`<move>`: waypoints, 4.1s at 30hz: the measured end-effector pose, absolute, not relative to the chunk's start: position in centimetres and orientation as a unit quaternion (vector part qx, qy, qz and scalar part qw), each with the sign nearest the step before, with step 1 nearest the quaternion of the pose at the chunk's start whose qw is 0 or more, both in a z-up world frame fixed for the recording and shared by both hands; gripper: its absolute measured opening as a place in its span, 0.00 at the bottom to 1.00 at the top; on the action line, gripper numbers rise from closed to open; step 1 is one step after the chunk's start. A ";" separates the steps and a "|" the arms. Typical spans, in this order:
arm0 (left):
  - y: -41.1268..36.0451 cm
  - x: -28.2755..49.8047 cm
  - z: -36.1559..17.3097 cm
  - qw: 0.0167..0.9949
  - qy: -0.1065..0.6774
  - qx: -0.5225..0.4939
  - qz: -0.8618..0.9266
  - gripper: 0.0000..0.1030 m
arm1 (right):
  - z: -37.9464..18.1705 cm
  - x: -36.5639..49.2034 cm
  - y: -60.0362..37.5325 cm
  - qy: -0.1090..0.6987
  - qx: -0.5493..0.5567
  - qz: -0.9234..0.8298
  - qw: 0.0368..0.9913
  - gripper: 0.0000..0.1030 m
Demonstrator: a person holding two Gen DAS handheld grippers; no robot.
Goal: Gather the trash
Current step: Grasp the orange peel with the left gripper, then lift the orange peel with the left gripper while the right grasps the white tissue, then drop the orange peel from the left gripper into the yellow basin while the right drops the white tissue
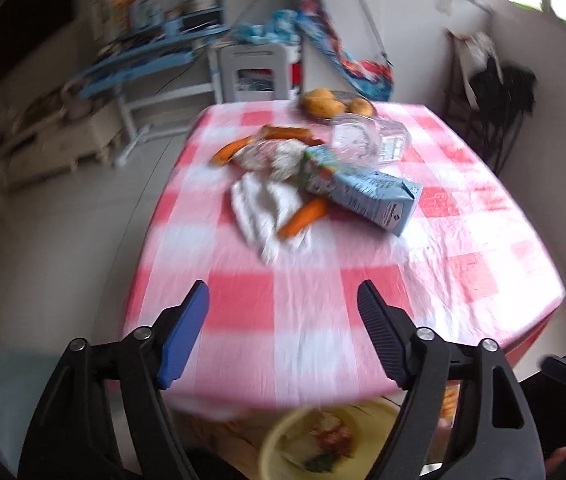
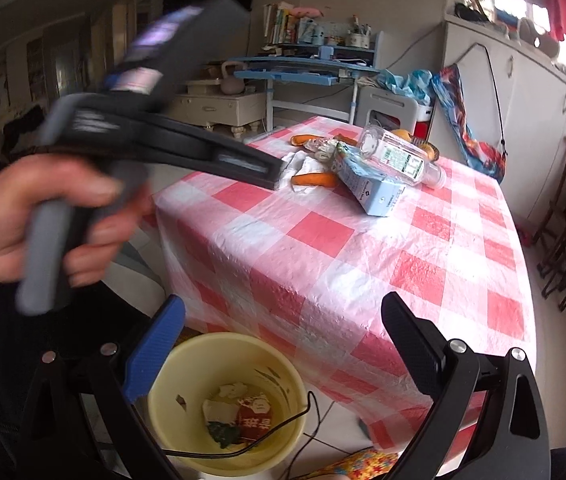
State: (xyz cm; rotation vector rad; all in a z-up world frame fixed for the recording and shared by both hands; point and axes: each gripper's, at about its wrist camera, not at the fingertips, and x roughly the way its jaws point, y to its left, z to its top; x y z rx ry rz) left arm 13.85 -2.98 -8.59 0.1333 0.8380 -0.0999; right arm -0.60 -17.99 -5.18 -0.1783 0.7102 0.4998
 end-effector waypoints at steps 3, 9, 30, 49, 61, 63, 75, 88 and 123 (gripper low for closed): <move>-4.9 16.7 -9.4 0.901 0.412 0.117 -0.073 0.62 | -5.4 -0.1 -18.4 0.350 -0.067 0.244 0.902 0.91; -7.6 22.0 -12.1 0.877 0.435 0.183 -0.096 0.47 | -5.6 1.4 -18.9 0.359 -0.036 0.247 0.899 0.91; -6.8 19.3 -12.8 0.842 0.504 0.046 -0.186 0.13 | -4.9 0.9 -19.9 0.352 -0.008 0.252 0.902 0.91; 0.3 19.1 -8.9 0.878 0.461 -0.051 -0.118 0.13 | -5.2 2.0 -19.3 0.360 -0.005 0.267 0.894 0.91; 7.0 18.5 -4.3 0.918 0.349 -0.183 -0.050 0.13 | -4.8 9.6 -13.3 0.374 -0.042 0.301 0.876 0.91; 7.7 18.5 -3.9 0.918 0.343 -0.193 -0.041 0.13 | -5.2 11.1 -12.2 0.379 -0.049 0.302 0.873 0.91; 8.5 18.2 -2.7 0.922 0.320 -0.212 -0.039 0.14 | -8.4 20.1 -7.8 0.421 -0.090 0.277 0.859 0.79; 8.6 18.2 -2.8 0.918 0.325 -0.222 -0.042 0.14 | -8.7 20.6 -9.8 0.443 -0.095 0.283 0.845 0.08; 0.0 6.3 -7.2 0.924 0.373 -0.053 -0.070 0.13 | -8.8 -1.6 -12.9 0.465 -0.124 0.407 0.777 0.08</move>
